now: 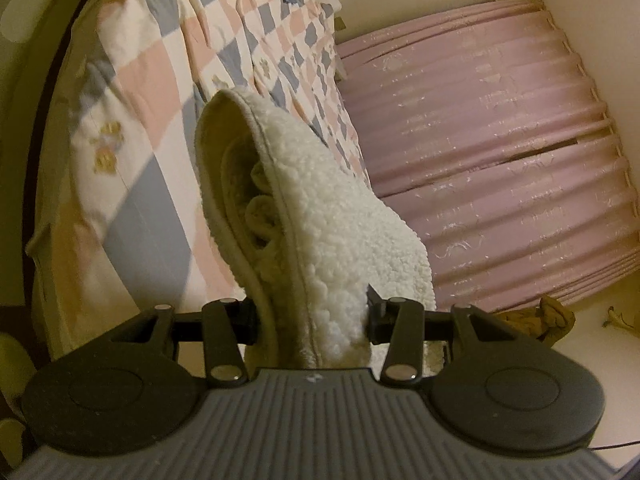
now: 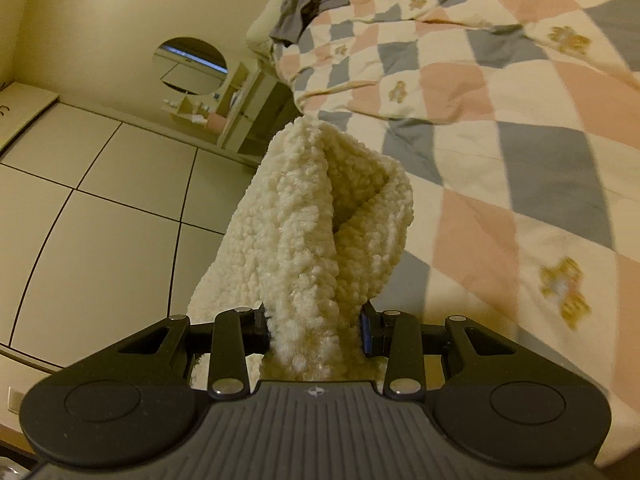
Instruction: Fold clothes
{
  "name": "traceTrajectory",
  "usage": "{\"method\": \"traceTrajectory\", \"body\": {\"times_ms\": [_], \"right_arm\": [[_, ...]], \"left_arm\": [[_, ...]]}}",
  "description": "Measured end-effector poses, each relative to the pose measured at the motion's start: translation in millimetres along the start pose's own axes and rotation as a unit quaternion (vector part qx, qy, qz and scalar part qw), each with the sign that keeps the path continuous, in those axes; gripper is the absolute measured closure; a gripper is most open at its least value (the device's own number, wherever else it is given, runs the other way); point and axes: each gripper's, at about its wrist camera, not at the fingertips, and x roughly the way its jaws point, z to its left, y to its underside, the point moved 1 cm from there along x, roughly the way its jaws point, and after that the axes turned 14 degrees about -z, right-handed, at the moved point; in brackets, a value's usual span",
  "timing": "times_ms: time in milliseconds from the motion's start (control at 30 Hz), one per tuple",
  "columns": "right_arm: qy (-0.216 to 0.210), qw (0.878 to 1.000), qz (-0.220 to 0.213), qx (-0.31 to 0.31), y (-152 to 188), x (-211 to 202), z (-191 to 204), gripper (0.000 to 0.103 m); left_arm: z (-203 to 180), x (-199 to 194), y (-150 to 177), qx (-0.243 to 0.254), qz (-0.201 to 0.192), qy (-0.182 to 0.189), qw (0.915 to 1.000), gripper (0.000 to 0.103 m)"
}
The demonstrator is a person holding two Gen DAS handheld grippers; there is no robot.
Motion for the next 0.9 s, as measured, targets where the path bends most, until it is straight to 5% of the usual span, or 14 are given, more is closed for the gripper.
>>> {"method": "traceTrajectory", "body": {"times_ms": [433,633,900], "right_arm": [[0.034,0.998,0.053,0.003,-14,-58,-81,0.067],[0.021,0.995,0.097,-0.005,-29,-49,-153,0.067],[-0.009,0.991,0.131,-0.027,-31,-18,-215,0.067]], "left_arm": [[2,48,119,-0.040,-0.031,-0.045,0.9977,0.062],[19,80,181,-0.054,-0.075,-0.089,0.9917,0.062],[46,108,213,-0.038,-0.101,-0.140,0.9842,0.062]]}}
